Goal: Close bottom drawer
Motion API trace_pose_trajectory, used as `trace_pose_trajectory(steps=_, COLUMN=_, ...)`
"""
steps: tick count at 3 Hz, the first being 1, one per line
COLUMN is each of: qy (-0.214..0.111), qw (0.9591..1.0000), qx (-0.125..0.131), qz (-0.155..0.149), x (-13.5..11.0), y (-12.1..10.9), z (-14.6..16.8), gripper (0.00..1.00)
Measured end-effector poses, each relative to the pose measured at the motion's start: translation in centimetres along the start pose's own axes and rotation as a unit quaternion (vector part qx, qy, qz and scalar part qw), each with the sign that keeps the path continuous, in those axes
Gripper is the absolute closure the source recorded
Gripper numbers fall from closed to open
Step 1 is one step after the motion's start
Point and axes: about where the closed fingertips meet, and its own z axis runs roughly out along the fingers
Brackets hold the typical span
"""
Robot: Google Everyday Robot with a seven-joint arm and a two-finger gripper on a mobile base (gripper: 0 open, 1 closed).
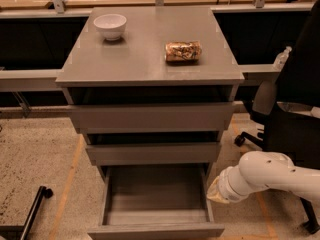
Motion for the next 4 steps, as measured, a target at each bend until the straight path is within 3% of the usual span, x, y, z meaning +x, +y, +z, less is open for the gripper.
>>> trace_pose_trajectory(steps=1, qy=0.011, qw=0.9997, qx=-0.022, qz=0.002, x=0.6, y=0.1, z=1.7, gripper=1.0)
trace_pose_trajectory(steps=3, qy=0.048, qw=0.9946, qx=-0.091, qz=0.006, x=2.9, y=1.8, z=9.0, gripper=1.0)
trace_pose_trajectory(steps=4, qy=0.051, qw=0.9916, qx=-0.112, qz=0.041, x=4.7, y=2.3, z=11.5, gripper=1.0)
